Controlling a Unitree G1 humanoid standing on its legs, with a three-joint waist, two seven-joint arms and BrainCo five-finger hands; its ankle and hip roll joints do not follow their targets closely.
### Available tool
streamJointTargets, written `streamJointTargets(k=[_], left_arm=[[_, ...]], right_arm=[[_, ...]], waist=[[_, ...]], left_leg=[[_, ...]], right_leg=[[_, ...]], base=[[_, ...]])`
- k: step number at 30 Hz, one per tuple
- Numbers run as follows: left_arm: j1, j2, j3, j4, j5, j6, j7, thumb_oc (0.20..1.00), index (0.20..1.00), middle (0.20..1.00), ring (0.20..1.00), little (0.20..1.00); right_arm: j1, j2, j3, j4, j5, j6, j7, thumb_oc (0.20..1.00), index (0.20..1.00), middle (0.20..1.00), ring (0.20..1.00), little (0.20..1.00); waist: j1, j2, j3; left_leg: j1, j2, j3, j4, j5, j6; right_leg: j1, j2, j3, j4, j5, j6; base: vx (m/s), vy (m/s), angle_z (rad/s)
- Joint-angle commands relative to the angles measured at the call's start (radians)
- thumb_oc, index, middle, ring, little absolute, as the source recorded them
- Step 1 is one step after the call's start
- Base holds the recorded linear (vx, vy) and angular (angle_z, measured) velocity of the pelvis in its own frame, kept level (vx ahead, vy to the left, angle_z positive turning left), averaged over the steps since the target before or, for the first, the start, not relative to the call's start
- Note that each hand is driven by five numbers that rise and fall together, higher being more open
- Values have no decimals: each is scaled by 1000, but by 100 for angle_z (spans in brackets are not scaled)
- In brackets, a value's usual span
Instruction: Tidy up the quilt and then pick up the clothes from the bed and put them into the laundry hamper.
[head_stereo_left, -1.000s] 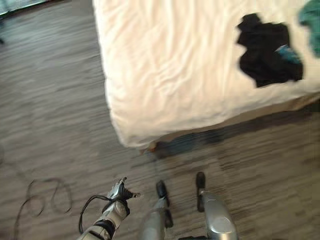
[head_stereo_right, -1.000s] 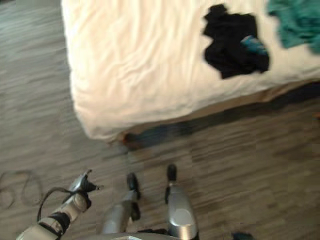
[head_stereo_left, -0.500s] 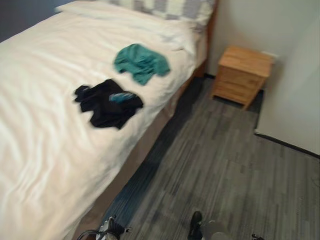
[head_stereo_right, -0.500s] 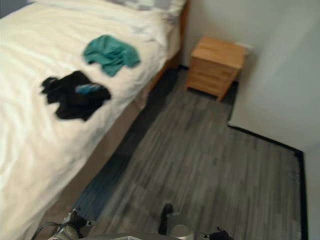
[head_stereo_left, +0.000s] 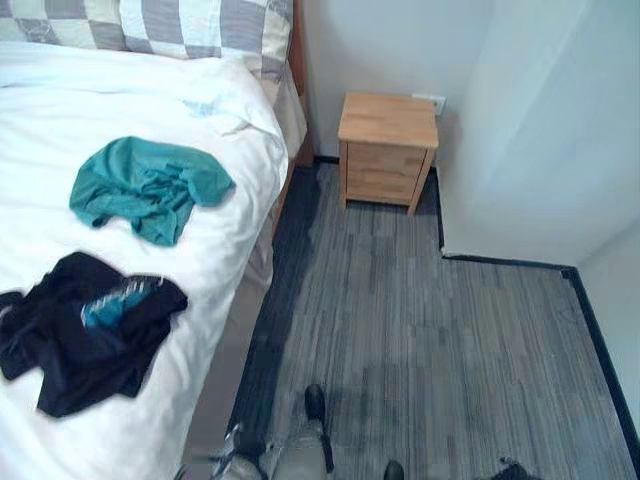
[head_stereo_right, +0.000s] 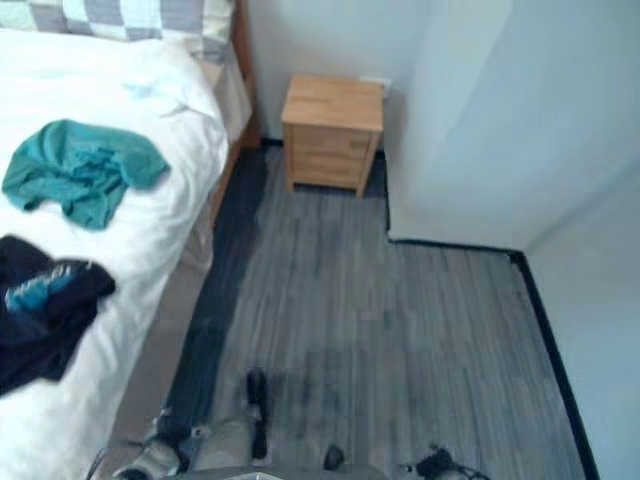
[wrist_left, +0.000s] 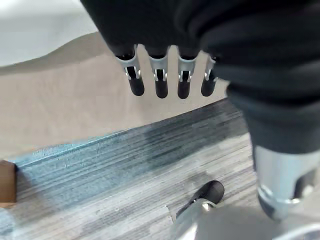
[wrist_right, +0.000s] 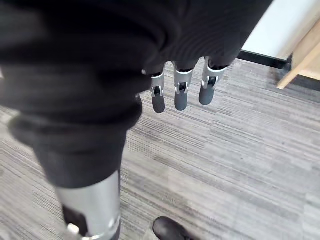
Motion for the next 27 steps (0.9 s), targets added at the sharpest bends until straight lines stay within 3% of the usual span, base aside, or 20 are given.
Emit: streamJointTargets(k=[1, 2, 5, 6, 7, 8, 9, 10, 13, 14, 15, 16, 17, 19, 21, 22, 23, 24, 26, 27], left_arm=[[-31, 29, -33, -26, 40, 23, 2, 1000, 1000, 1000, 1000, 1000], [-43, 46, -55, -31, 43, 30, 7, 1000, 1000, 1000, 1000, 1000], [-59, 58, -76, -36, 58, 28, -5, 1000, 1000, 1000, 1000, 1000], [-63, 61, -93, -45, 74, 22, -4, 1000, 1000, 1000, 1000, 1000], [-74, 68, -131, -65, 123, 15, -7, 1000, 1000, 1000, 1000, 1000], [-74, 68, -131, -65, 123, 15, -7, 1000, 1000, 1000, 1000, 1000], [-84, 77, -138, -65, 171, 10, -17, 1000, 1000, 1000, 1000, 1000], [-90, 79, -136, -59, 191, 7, -17, 1000, 1000, 1000, 1000, 1000], [-90, 82, -119, -49, 203, 1, -16, 1000, 1000, 1000, 1000, 1000], [-84, 85, -104, -44, 180, -4, -3, 1000, 1000, 1000, 1000, 1000], [-72, 69, -85, -45, 138, -7, 7, 1000, 1000, 1000, 1000, 1000], [-65, 66, -71, -51, 106, -8, 12, 1000, 1000, 1000, 1000, 1000], [-65, 67, -71, -51, 106, -8, 12, 1000, 1000, 1000, 1000, 1000], [-46, 63, -49, -76, 63, -13, 15, 1000, 1000, 1000, 1000, 1000], [-47, 60, -48, -92, 43, -18, 25, 1000, 1000, 1000, 1000, 1000], [-52, 52, -58, -97, 38, -19, 27, 1000, 1000, 1000, 1000, 1000], [-49, 38, -70, -113, 41, -25, 25, 1000, 1000, 1000, 1000, 1000], [-49, 38, -70, -113, 41, -25, 25, 1000, 1000, 1000, 1000, 1000], [-35, 25, -76, -120, 49, -28, 22, 1000, 1000, 1000, 1000, 1000], [-35, 25, -76, -120, 49, -28, 22, 1000, 1000, 1000, 1000, 1000]], right_arm=[[-77, -6, -39, -42, -11, 16, -27, 1000, 1000, 1000, 1000, 1000], [-98, -7, -61, -75, 24, 18, -36, 1000, 1000, 1000, 1000, 1000], [-109, -9, -84, -98, 60, 18, -42, 1000, 1000, 1000, 1000, 1000], [-112, -10, -80, -114, 69, 13, -44, 1000, 1000, 1000, 1000, 1000], [-111, -13, -70, -122, 69, 6, -41, 1000, 1000, 1000, 1000, 1000], [-111, -13, -70, -122, 69, 6, -41, 1000, 1000, 1000, 1000, 1000], [-108, -18, -67, -120, 61, 10, -34, 1000, 1000, 1000, 1000, 1000], [-110, -19, -65, -116, 58, 12, -32, 1000, 1000, 1000, 1000, 1000], [-110, -15, -61, -111, 53, 11, -26, 1000, 1000, 1000, 1000, 1000], [-113, -18, -73, -98, 85, 6, -24, 1000, 1000, 1000, 1000, 1000], [-97, -25, -105, -92, 132, -1, -29, 1000, 1000, 1000, 1000, 1000], [-91, -25, -118, -86, 147, -5, -33, 1000, 1000, 1000, 1000, 1000], [-91, -24, -118, -86, 147, -5, -33, 1000, 1000, 1000, 1000, 1000], [-69, -38, -123, -69, 134, 5, -32, 1000, 1000, 1000, 1000, 1000], [-81, -64, -115, -69, 108, 10, -35, 1000, 1000, 1000, 1000, 1000], [-94, -73, -98, -64, 92, 13, -34, 1000, 1000, 1000, 1000, 1000], [-97, -82, -70, -50, 50, 18, -35, 1000, 1000, 1000, 1000, 1000], [-97, -82, -70, -50, 50, 18, -35, 1000, 1000, 1000, 1000, 1000], [-92, -90, -56, -52, 24, 11, -36, 1000, 1000, 1000, 1000, 1000], [-92, -90, -56, -52, 24, 11, -36, 1000, 1000, 1000, 1000, 1000]], waist=[[22, -60, 72], [-10, -31, 99], [-38, -3, 115], [-57, 10, 123], [-86, 18, 125], [-86, 20, 125], [-112, 24, 119], [-129, 32, 114], [-154, 52, 105], [-167, 65, 104], [-177, 77, 95], [-172, 80, 92], [-174, 77, 89], [-142, 68, 114], [-107, 32, 140], [-87, 23, 149], [-52, 29, 145], [-53, 26, 143], [-28, 43, 119], [-28, 43, 119]], left_leg=[[31, 3, -27, -4, -81, 36], [135, 14, -18, -46, -111, 52], [222, 26, -19, -85, -132, 46], [270, 25, -23, -104, -150, 39], [337, 7, -33, -126, -189, 22], [337, 10, -34, -126, -188, 21], [400, 5, -47, -140, -233, -6], [437, 16, -54, -144, -266, -22], [491, 28, -56, -132, -311, -35], [519, 39, -69, -86, -324, -39], [495, 46, -97, 65, -290, -50], [462, 55, -94, 186, -237, -56], [457, 52, -96, 186, -235, -56], [312, 76, -130, 510, -101, -44], [166, 59, -126, 686, -111, -30], [122, 41, -120, 678, -143, -28], [50, 17, -78, 560, -166, -34], [50, 13, -77, 554, -162, -33], [35, 14, 34, 299, -167, -14], [36, 14, 34, 299, -166, -14]], right_leg=[[-86, -45, 0, 466, 125, 153], [-226, -95, -38, 656, 196, 154], [-295, -131, -96, 634, 147, 122], [-332, -126, -121, 571, 106, 110], [-364, -101, -136, 354, 78, 106], [-360, -97, -139, 346, 83, 105], [-369, -92, -140, 61, 122, 125], [-395, -93, -122, -48, 171, 146], [-453, -96, -69, -85, 198, 166], [-475, -85, -37, -27, 195, 163], [-436, -64, -18, 0, 206, 124], [-409, -53, -34, 6, 202, 104], [-412, -56, -34, 5, 203, 104], [-332, -39, -55, 7, 168, 41], [-255, -46, -61, -18, 143, 12], [-223, -50, -58, -35, 126, 12], [-152, -52, -67, -66, 91, 23], [-154, -56, -67, -67, 92, 24], [-88, -56, -101, -69, 39, 38], [-88, -56, -101, -69, 39, 38]], base=[[516, 153, -9], [505, 134, 9], [537, 81, 17], [696, -73, 29], [697, -73, 20], [922, -233, 15], [744, -231, 18], [742, -230, 33], [662, -184, 60], [671, -222, 44], [856, -338, 27], [534, -221, 22], [367, -259, 21], [432, -346, 19], [454, -303, -5], [608, -134, -26], [495, -56, -29], [543, -23, -31], [393, 8, 3], [591, -17, 35]])
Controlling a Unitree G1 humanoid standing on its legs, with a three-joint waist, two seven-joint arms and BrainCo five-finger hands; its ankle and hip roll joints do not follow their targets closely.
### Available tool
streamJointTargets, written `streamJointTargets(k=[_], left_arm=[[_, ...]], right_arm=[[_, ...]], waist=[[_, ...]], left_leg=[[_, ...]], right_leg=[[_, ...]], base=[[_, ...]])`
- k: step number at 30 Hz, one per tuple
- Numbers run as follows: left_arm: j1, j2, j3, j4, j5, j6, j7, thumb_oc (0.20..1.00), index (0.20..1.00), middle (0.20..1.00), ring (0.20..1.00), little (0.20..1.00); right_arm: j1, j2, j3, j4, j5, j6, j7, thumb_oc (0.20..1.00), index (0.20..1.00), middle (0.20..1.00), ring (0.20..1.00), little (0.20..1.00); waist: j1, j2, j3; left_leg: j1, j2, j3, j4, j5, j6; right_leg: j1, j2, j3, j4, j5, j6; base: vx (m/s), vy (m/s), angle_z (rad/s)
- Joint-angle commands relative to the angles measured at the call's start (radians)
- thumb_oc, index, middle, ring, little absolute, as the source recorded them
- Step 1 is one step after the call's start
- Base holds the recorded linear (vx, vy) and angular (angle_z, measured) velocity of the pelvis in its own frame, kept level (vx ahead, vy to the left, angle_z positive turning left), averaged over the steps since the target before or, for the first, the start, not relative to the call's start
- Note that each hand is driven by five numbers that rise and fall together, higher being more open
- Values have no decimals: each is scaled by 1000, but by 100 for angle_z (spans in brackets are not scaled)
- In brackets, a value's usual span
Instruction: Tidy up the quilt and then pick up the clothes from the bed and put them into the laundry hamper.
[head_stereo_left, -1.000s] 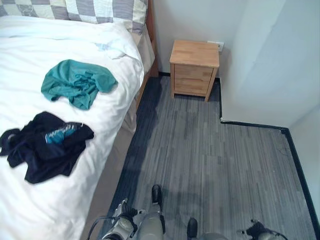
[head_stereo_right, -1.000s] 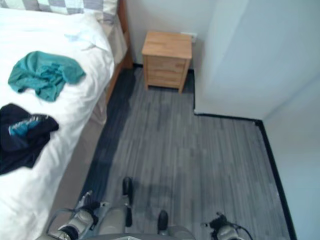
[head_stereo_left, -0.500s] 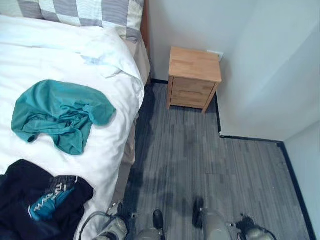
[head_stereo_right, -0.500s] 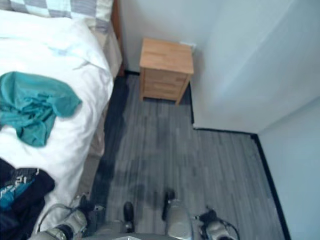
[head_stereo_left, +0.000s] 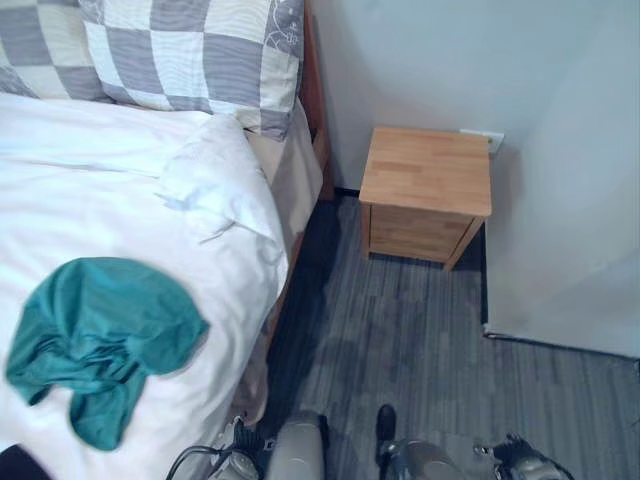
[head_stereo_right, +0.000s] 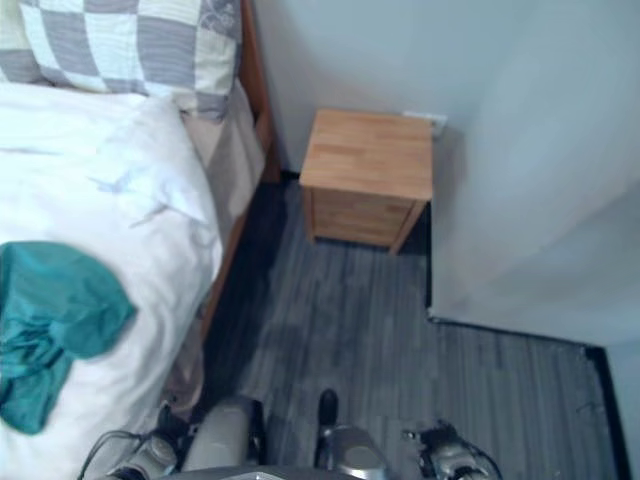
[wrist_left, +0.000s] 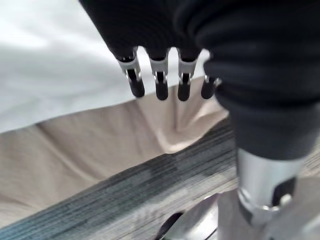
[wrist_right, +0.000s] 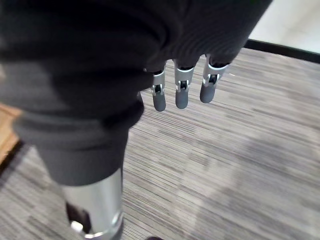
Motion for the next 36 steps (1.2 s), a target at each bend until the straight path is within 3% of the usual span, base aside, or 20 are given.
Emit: streamJointTargets(k=[1, 2, 3, 4, 6, 7, 8, 12, 13, 14, 15, 17, 19, 24, 26, 27, 29, 33, 34, 36], left_arm=[[-30, -15, -32, 3, 0, -3, 0, 1000, 1000, 1000, 1000, 1000], [-23, -15, -14, 5, -2, 8, -5, 1000, 1000, 1000, 1000, 1000], [3, -17, 15, 4, -28, 14, -11, 1000, 1000, 1000, 1000, 1000], [4, -17, 15, 3, -28, 14, -11, 1000, 1000, 1000, 1000, 1000], [13, -21, 43, 13, -20, 32, -8, 1000, 1000, 1000, 1000, 1000], [18, -12, 78, 16, -50, 35, 22, 1000, 1000, 1000, 1000, 1000], [19, -14, 79, 16, -50, 35, 23, 1000, 1000, 1000, 1000, 1000], [27, 7, 76, -4, -16, 7, 20, 1000, 1000, 1000, 1000, 1000], [19, 25, 60, 1, 29, -1, 17, 1000, 1000, 1000, 1000, 1000], [19, 25, 60, 1, 29, -1, 17, 1000, 1000, 1000, 1000, 1000], [8, 43, 50, 24, 64, 3, -1, 1000, 1000, 1000, 1000, 1000], [13, 50, 60, 23, 72, 6, -2, 1000, 1000, 1000, 1000, 1000], [13, 72, 58, 30, 57, 3, 1, 1000, 1000, 1000, 1000, 1000], [43, 56, 36, 23, -17, -9, 25, 1000, 1000, 1000, 1000, 1000], [33, 40, -12, 16, -16, -10, 18, 1000, 1000, 1000, 1000, 1000], [31, 36, -37, 17, -12, -8, 9, 1000, 1000, 1000, 1000, 1000], [33, 35, -75, 12, 8, -9, 2, 1000, 1000, 1000, 1000, 1000], [27, 28, -117, 23, 10, -20, 4, 1000, 1000, 1000, 1000, 1000], [14, 23, -145, 21, -8, -35, 5, 1000, 1000, 1000, 1000, 1000], [4, 21, -153, 21, -18, -40, 6, 1000, 1000, 1000, 1000, 1000]], right_arm=[[44, -38, -47, -45, -11, -9, -10, 1000, 1000, 1000, 1000, 1000], [40, -43, -66, -75, 12, -11, -12, 1000, 1000, 1000, 1000, 1000], [67, -40, -93, -228, 42, -23, -3, 1000, 1000, 1000, 1000, 1000], [68, -40, -93, -229, 41, -23, -3, 1000, 1000, 1000, 1000, 1000], [156, -44, -129, -504, 16, -37, 9, 1000, 1000, 1000, 1000, 1000], [190, -99, -117, -779, -49, -71, 13, 1000, 1000, 1000, 1000, 1000], [198, -101, -119, -790, -51, -65, 15, 1000, 1000, 1000, 1000, 1000], [186, -271, -144, -1182, -166, -153, 54, 1000, 1000, 1000, 1000, 1000], [156, -349, -162, -1288, -211, -176, 62, 1000, 1000, 1000, 1000, 1000], [156, -349, -163, -1289, -211, -176, 63, 1000, 1000, 1000, 1000, 1000], [104, -404, -146, -1325, -245, -183, 65, 1000, 1000, 1000, 1000, 1000], [69, -413, -131, -1336, -252, -181, 58, 1000, 1000, 1000, 1000, 1000], [-30, -453, -77, -1384, -281, -199, 36, 1000, 1000, 1000, 1000, 1000], [-365, -476, 103, -1273, -314, -166, 17, 1000, 1000, 1000, 1000, 1000], [-455, -484, 161, -1188, -318, -142, -2, 1000, 1000, 1000, 1000, 1000], [-517, -468, 203, -1112, -327, -121, -5, 1000, 1000, 1000, 1000, 1000], [-679, -440, 301, -919, -365, -83, -16, 1000, 1000, 1000, 1000, 1000], [-826, -344, 401, -626, -377, -62, -15, 1000, 1000, 1000, 1000, 1000], [-882, -263, 426, -412, -359, -47, -13, 200, 200, 200, 200, 200], [-894, -239, 423, -321, -342, -41, -14, 200, 200, 200, 200, 200]], waist=[[-4, 58, -12], [-13, 53, -20], [-12, 44, -26], [-13, 43, -27], [-55, 29, -15], [-83, 29, 13], [-85, 28, 11], [-93, 22, 40], [-105, 2, 34], [-107, 4, 34], [-125, -5, 30], [-114, -11, 31], [-80, -18, 36], [-23, 45, 46], [-28, 72, 58], [-31, 85, 55], [-29, 125, 47], [-20, 157, 37], [-12, 173, 38], [-11, 177, 36]], left_leg=[[124, 38, 177, -203, 4, -11], [175, 65, 309, -262, 22, -8], [236, 12, 308, -306, -17, 55], [236, 10, 307, -307, -17, 55], [306, -46, 262, -350, -56, 100], [354, -48, 196, -401, -49, 107], [356, -53, 195, -407, -47, 108], [368, -18, 39, -423, -25, 65], [377, -34, -47, -413, -54, 41], [375, -33, -49, -412, -53, 41], [382, -46, -156, -398, -75, 28], [371, -46, -179, -377, -90, 22], [342, -60, -224, -339, -93, 12], [255, -19, -316, -349, -30, -37], [234, 15, -188, -331, -27, -41], [253, 47, -54, -327, -30, -47], [247, 88, 69, -348, 33, -67], [253, 82, 32, -414, 65, -70], [268, 79, 26, -441, 77, -68], [268, 80, 28, -448, 83, -69]], right_leg=[[21, -83, -32, 81, -173, 159], [23, -94, -81, 153, -198, 173], [-17, -140, -140, 395, -158, 224], [-18, -142, -141, 398, -160, 225], [-101, -223, -138, 683, 13, 290], [-230, -230, -69, 827, 20, 283], [-233, -235, -69, 834, 16, 283], [-294, -167, 47, 537, -70, 226], [-282, -130, 200, 261, -65, 240], [-277, -130, 197, 250, -58, 240], [-294, -58, 443, 171, -36, 266], [-294, -51, 474, 168, -30, 275], [-266, -96, 397, 149, -19, 243], [-248, -100, 282, 104, -20, 202], [-235, -141, 175, 109, -40, 195], [-224, -157, 111, 109, -50, 196], [-217, -160, 55, 107, -48, 191], [-228, -154, 39, 114, -48, 187], [-229, -149, 40, 118, -50, 185], [-234, -148, 41, 119, -48, 185]], base=[[568, -3, 33], [936, 134, 32], [537, 162, 49], [533, 214, 123], [385, 92, 140], [301, 0, 144], [207, -137, 176], [265, -389, 215], [210, -288, 195], [417, -593, 221], [195, -312, 202], [175, -307, 261], [121, -404, 226], [2, -317, 95], [-85, -188, 135], [-77, -95, 179], [-76, -17, 156], [-11, 30, 58], [1, 61, 33], [-6, 50, 29]])
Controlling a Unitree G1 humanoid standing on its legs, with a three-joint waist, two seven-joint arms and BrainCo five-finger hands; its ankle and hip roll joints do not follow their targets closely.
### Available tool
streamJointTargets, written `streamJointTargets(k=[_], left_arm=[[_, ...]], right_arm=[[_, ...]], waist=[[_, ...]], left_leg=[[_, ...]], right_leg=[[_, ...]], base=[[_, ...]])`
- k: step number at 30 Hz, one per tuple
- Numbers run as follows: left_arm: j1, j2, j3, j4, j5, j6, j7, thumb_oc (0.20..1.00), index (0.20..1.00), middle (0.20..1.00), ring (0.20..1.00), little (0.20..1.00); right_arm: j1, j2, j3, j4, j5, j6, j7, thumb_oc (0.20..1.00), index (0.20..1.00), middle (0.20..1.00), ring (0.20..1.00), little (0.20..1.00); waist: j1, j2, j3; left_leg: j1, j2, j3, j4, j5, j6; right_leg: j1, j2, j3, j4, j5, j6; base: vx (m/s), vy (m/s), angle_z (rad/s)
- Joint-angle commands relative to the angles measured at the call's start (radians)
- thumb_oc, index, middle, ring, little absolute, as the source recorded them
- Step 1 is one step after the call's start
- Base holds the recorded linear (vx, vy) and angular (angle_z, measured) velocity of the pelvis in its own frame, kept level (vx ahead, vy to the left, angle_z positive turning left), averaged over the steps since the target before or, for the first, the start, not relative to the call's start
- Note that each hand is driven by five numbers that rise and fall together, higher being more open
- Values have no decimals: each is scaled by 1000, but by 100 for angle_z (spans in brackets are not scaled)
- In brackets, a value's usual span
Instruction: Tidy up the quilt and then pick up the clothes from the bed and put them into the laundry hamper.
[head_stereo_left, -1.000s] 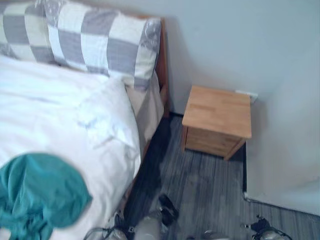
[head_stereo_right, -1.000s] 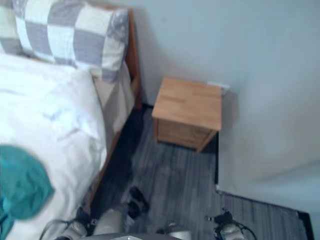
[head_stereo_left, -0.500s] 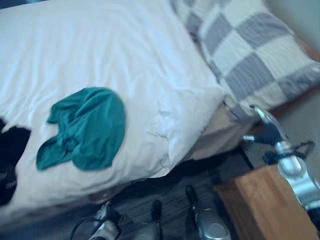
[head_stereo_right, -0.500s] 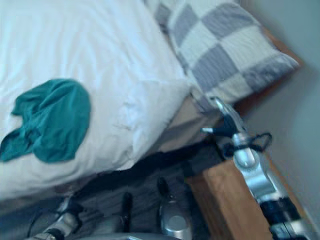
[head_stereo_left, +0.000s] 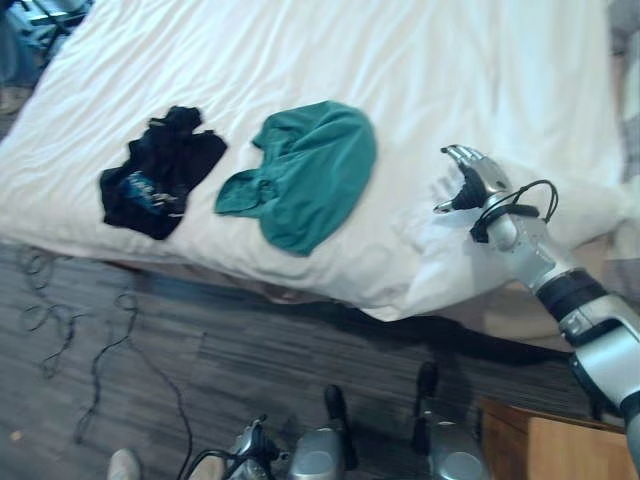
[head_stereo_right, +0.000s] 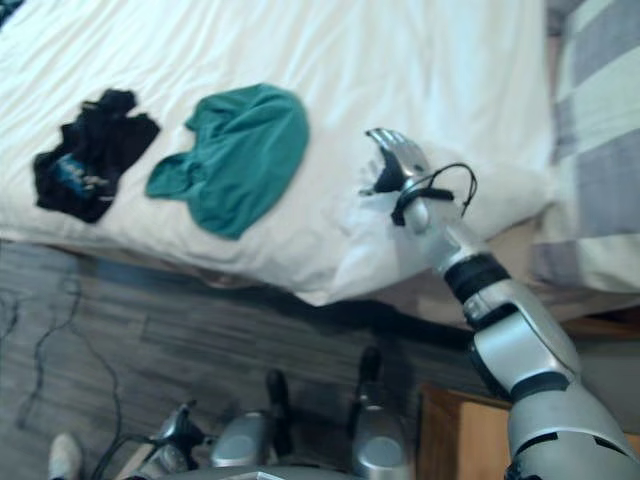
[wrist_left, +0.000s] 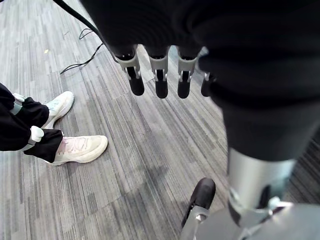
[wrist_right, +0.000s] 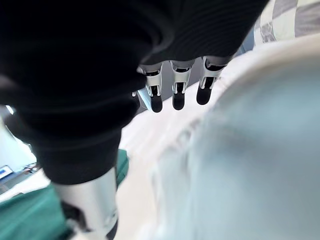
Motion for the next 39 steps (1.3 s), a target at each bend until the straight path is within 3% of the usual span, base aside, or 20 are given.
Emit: streamJointTargets(k=[1, 5, 8, 9, 10, 12, 14, 16, 17, 18, 20, 24, 25, 26, 30, 31, 34, 36, 37, 39], left_arm=[[-33, 63, -37, 31, -30, -20, 15, 1000, 1000, 1000, 1000, 1000], [-34, 52, -60, 30, -33, -19, 10, 1000, 1000, 1000, 1000, 1000], [-25, 39, -21, 31, -23, -2, 6, 1000, 1000, 1000, 1000, 1000], [-20, 39, 5, 34, -12, 8, 5, 1000, 1000, 1000, 1000, 1000], [-10, 46, 69, 43, 25, 28, 3, 1000, 1000, 1000, 1000, 1000], [-2, 50, 116, 65, 54, 46, 0, 1000, 1000, 1000, 1000, 1000], [-3, 49, 144, 74, 68, 55, -3, 1000, 1000, 1000, 1000, 1000], [8, 48, 177, 82, 76, 65, 4, 1000, 1000, 1000, 1000, 1000], [8, 48, 175, 82, 75, 65, 4, 1000, 1000, 1000, 1000, 1000], [14, 43, 189, 75, 64, 66, 6, 1000, 1000, 1000, 1000, 1000], [20, 43, 200, 62, 56, 63, 13, 1000, 1000, 1000, 1000, 1000], [4, 38, 167, 19, 48, 47, 38, 1000, 1000, 1000, 1000, 1000], [4, 37, 167, 20, 48, 47, 38, 1000, 1000, 1000, 1000, 1000], [-8, 33, 131, -4, 47, 38, 45, 1000, 1000, 1000, 1000, 1000], [-38, 36, 76, -30, 46, 35, 46, 1000, 1000, 1000, 1000, 1000], [-57, 45, 35, -37, 37, 31, 47, 1000, 1000, 1000, 1000, 1000], [-76, 50, 16, -42, 21, 28, 49, 1000, 1000, 1000, 1000, 1000], [-93, 54, -22, -37, -9, 20, 53, 1000, 1000, 1000, 1000, 1000], [-94, 53, -20, -37, -9, 20, 53, 1000, 1000, 1000, 1000, 1000], [-99, 49, -33, -24, -19, 17, 53, 1000, 1000, 1000, 1000, 1000]], right_arm=[[-61, 58, 43, 218, 27, 15, -18, 200, 200, 200, 200, 200], [-31, 49, -8, 284, 70, 31, -25, 200, 200, 200, 200, 200], [159, 3, -92, 85, 99, 28, -39, 200, 200, 200, 200, 200], [275, -40, -146, -72, 78, 31, -45, 357, 357, 357, 357, 357], [546, -115, -310, -354, 29, 18, -61, 1000, 1000, 1000, 1000, 1000], [823, -114, -479, -546, 9, -3, -60, 1000, 1000, 1000, 1000, 1000], [942, -90, -547, -596, 16, -18, -64, 1000, 1000, 1000, 1000, 1000], [1165, 47, -657, -631, 122, -39, -73, 1000, 1000, 1000, 1000, 1000], [1167, 48, -658, -633, 122, -39, -72, 1000, 1000, 1000, 1000, 1000], [1219, 127, -684, -584, 187, -37, -92, 1000, 1000, 1000, 1000, 1000], [1232, 144, -692, -561, 131, -21, -134, 1000, 1000, 1000, 1000, 1000], [1172, 113, -715, -634, 27, -22, -248, 1000, 1000, 1000, 1000, 1000], [1172, 113, -715, -634, 27, -21, -248, 652, 652, 652, 652, 652], [1090, 84, -715, -687, -6, -28, -316, 200, 200, 200, 200, 200], [855, 12, -663, -667, 5, -11, -381, 200, 200, 200, 200, 200], [673, -38, -601, -634, 31, 3, -395, 200, 200, 200, 200, 200], [527, -67, -539, -552, 67, 15, -403, 200, 200, 200, 200, 200], [351, -86, -440, -348, 129, 33, -396, 200, 200, 200, 200, 200], [344, -86, -436, -343, 130, 31, -398, 200, 200, 200, 200, 200], [288, -52, -382, -96, 208, 32, -363, 200, 200, 200, 200, 200]], waist=[[11, -51, -42], [6, -57, -41], [-27, -84, -40], [-44, -98, -44], [-87, -122, -48], [-118, -147, -62], [-143, -160, -67], [-183, -189, -80], [-181, -190, -80], [-205, -204, -83], [-216, -209, -87], [-216, -208, -83], [-216, -208, -82], [-200, -200, -75], [-157, -184, -55], [-122, -166, -31], [-103, -151, -10], [-74, -124, 17], [-76, -124, 16], [-65, -110, 26]], left_leg=[[-48, 0, -28, 39, -54, -26], [-34, -1, -29, 31, -55, -26], [-15, -1, -20, 25, -65, -24], [-11, -1, -12, 21, -69, -23], [9, -1, 2, 16, -86, -19], [26, 2, 22, 8, -95, -14], [39, 3, 33, 4, -105, -12], [66, 6, 70, -2, -118, -7], [67, 6, 71, -2, -119, -7], [84, 6, 92, -5, -125, -2], [99, 6, 106, -6, -134, 0], [117, 2, 110, -4, -147, 5], [117, 2, 110, -4, -147, 5], [115, -1, 100, -3, -148, 6], [94, -6, 76, 4, -138, 4], [64, -14, 55, 29, -142, 3], [21, -21, 41, 65, -142, 3], [-38, -31, 26, 122, -147, -1], [-43, -31, 26, 122, -144, -1], [-63, -35, 19, 131, -144, -1]], right_leg=[[14, -70, 93, 74, -191, 97], [21, -68, 100, 68, -187, 99], [26, -65, 114, 66, -183, 103], [23, -63, 122, 62, -176, 105], [26, -61, 135, 61, -172, 113], [24, -61, 150, 58, -163, 120], [27, -62, 159, 60, -164, 126], [24, -61, 184, 66, -159, 134], [24, -61, 185, 67, -159, 135], [21, -58, 204, 74, -156, 139], [19, -58, 213, 79, -156, 144], [18, -62, 221, 86, -157, 151], [19, -62, 221, 86, -157, 151], [19, -66, 219, 86, -157, 149], [10, -74, 212, 84, -154, 141], [-1, -82, 210, 90, -158, 137], [-22, -87, 211, 97, -153, 131], [-49, -100, 202, 121, -156, 129], [-54, -100, 202, 119, -153, 128], [-60, -107, 187, 122, -151, 131]], base=[[-16, 82, 16], [-10, 75, 8], [-2, 63, 0], [31, 83, -6], [47, 83, -1], [44, 56, -7], [57, 54, -54], [61, 80, -80], [37, 83, -64], [26, 61, -60], [45, 85, -64], [22, 51, -42], [14, 24, 6], [-8, -10, 12], [-52, -38, 13], [-88, -44, 26], [-87, -30, 33], [-85, -7, 42], [-55, 15, 25], [-15, 39, 35]])
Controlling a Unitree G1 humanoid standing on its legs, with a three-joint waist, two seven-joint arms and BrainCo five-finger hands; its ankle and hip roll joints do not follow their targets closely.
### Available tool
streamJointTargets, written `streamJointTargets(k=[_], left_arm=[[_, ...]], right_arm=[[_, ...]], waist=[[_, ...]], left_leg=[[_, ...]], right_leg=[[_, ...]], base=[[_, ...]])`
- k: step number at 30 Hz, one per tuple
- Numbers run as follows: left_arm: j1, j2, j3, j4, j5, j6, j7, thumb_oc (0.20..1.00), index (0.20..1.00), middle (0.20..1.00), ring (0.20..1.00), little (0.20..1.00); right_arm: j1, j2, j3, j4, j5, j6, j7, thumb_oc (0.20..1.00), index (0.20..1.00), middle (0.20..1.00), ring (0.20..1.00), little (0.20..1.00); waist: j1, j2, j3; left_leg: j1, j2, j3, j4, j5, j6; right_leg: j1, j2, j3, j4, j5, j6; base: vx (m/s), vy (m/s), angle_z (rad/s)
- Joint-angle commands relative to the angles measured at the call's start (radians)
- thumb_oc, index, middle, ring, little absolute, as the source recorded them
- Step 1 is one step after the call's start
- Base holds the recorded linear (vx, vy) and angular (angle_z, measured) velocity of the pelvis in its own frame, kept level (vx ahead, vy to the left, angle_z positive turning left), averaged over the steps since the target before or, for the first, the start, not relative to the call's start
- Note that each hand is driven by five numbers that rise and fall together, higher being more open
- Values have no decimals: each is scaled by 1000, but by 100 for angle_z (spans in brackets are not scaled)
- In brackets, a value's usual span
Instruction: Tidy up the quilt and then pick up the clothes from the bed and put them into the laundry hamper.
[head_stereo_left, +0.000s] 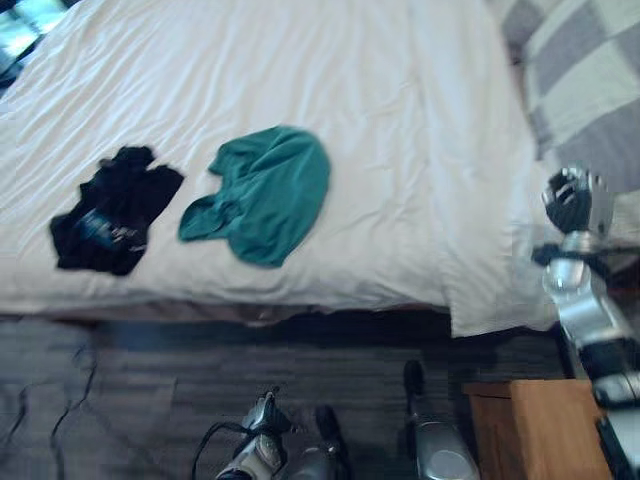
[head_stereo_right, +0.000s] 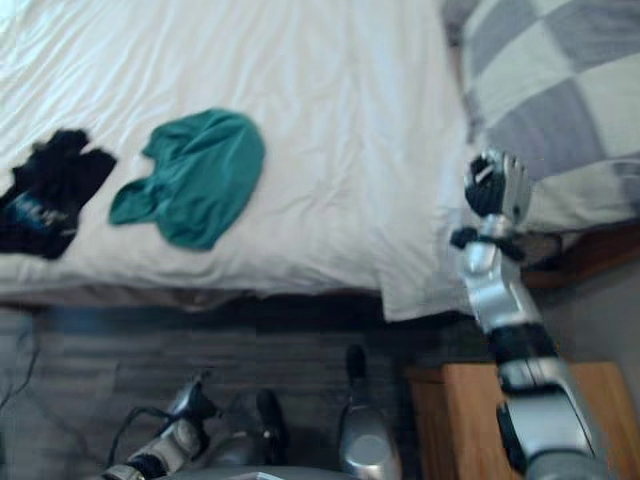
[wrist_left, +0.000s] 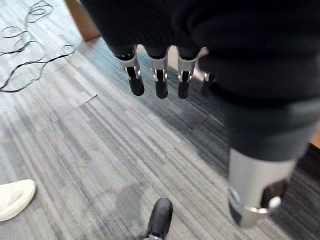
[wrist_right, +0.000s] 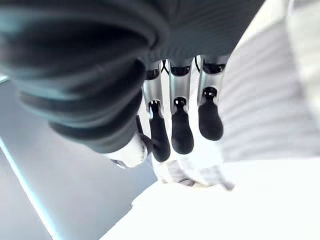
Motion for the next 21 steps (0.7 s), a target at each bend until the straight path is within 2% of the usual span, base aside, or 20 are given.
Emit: streamJointTargets(k=[1, 4, 5, 7, 9, 10, 12, 13, 14, 15, 16, 17, 19, 20, 21], left_arm=[[-38, 50, -6, 28, -21, -3, 27, 1000, 1000, 1000, 1000, 1000], [-29, 40, 5, 53, -10, 5, 21, 1000, 1000, 1000, 1000, 1000], [-29, 41, 5, 53, -10, 5, 21, 1000, 1000, 1000, 1000, 1000], [-22, 35, 24, 70, 8, 11, 18, 1000, 1000, 1000, 1000, 1000], [-16, 35, 49, 84, 30, 15, 17, 1000, 1000, 1000, 1000, 1000], [-10, 40, 64, 90, 44, 17, 17, 1000, 1000, 1000, 1000, 1000], [-14, 48, 69, 89, 59, 17, 18, 1000, 1000, 1000, 1000, 1000], [-18, 52, 67, 88, 64, 17, 23, 1000, 1000, 1000, 1000, 1000], [-24, 57, 68, 87, 65, 17, 25, 1000, 1000, 1000, 1000, 1000], [-32, 70, 61, 81, 74, 14, 14, 1000, 1000, 1000, 1000, 1000], [-33, 70, 61, 81, 74, 14, 14, 1000, 1000, 1000, 1000, 1000], [-41, 76, 51, 68, 69, 13, 8, 1000, 1000, 1000, 1000, 1000], [-43, 73, 54, 54, 56, 4, 1, 1000, 1000, 1000, 1000, 1000], [-43, 73, 54, 54, 56, 4, 1, 1000, 1000, 1000, 1000, 1000], [-30, 62, 61, 28, 37, -10, 4, 1000, 1000, 1000, 1000, 1000]], right_arm=[[0, 45, 32, 191, 130, 2, 30, 200, 200, 200, 200, 200], [104, 101, 17, 324, 163, 4, 77, 200, 200, 200, 200, 200], [104, 101, 17, 324, 163, 4, 77, 200, 200, 200, 200, 200], [234, 147, 3, 348, 132, 14, 115, 200, 200, 200, 200, 200], [394, 213, -19, 373, 105, 17, 158, 200, 200, 200, 200, 200], [527, 265, -59, 397, 114, 16, 181, 200, 200, 200, 200, 200], [626, 315, -60, 448, 94, 21, 201, 200, 200, 200, 200, 200], [656, 331, -59, 474, 90, 25, 204, 536, 536, 536, 536, 536], [664, 342, -49, 494, 83, 32, 213, 536, 536, 536, 536, 536], [700, 360, -23, 533, 52, 37, 237, 1000, 1000, 1000, 1000, 1000], [699, 360, -23, 533, 52, 37, 237, 1000, 1000, 1000, 1000, 1000], [704, 369, -3, 567, 47, 34, 252, 1000, 1000, 1000, 1000, 1000], [706, 379, 12, 592, 38, 44, 273, 1000, 1000, 1000, 1000, 1000], [705, 379, 12, 592, 38, 44, 273, 1000, 1000, 1000, 1000, 1000], [682, 367, 24, 584, 45, 38, 277, 1000, 1000, 1000, 1000, 1000]], waist=[[5, -40, 81], [-1, -40, 82], [-1, -41, 80], [-11, -49, 80], [-27, -66, 75], [-47, -87, 61], [-63, -103, 50], [-70, -110, 48], [-76, -115, 51], [-77, -114, 60], [-76, -114, 58], [-85, -102, 62], [-64, -106, 46], [-64, -105, 44], [-55, -109, 36]], left_leg=[[-36, 16, -38, 130, -141, -27], [-35, 7, -43, 113, -134, -23], [-38, 7, -42, 112, -132, -23], [-26, 0, -47, 99, -136, -16], [-15, -10, -51, 78, -139, -8], [-3, -21, -47, 38, -130, -5], [10, -28, -44, 3, -125, -2], [11, -28, -40, -4, -123, 1], [12, -25, -36, -5, -124, 3], [25, -16, -26, -5, -119, 13], [23, -16, -25, -5, -117, 13], [31, -15, -23, 1, -116, 27], [37, -43, -30, 30, -140, 34], [34, -41, -29, 32, -140, 34], [-11, -68, -44, 161, -178, 27]], right_leg=[[16, -80, 24, 143, -209, 65], [27, -87, 14, 122, -196, 71], [24, -87, 15, 120, -193, 71], [37, -93, 9, 103, -185, 77], [43, -98, 9, 82, -166, 86], [45, -105, 9, 60, -144, 100], [44, -112, 10, 64, -137, 112], [33, -113, 13, 79, -136, 119], [22, -114, 13, 108, -134, 124], [19, -104, 1, 223, -185, 128], [15, -103, 2, 223, -184, 127], [17, -49, 39, 367, -240, 104], [95, -21, 10, 287, -300, 69], [94, -19, 10, 283, -296, 68], [149, -13, 15, 189, -306, 50]], base=[[13, 60, 44], [17, 76, 16], [12, 68, 8], [13, 85, 8], [26, 133, 19], [31, 164, 11], [-11, 146, -3], [-59, 91, -3], [-127, 121, -8], [-107, 83, -11], [-153, 156, -23], [-64, 93, -26], [1, 42, -27], [40, -44, -30], [-19, -57, -20]])
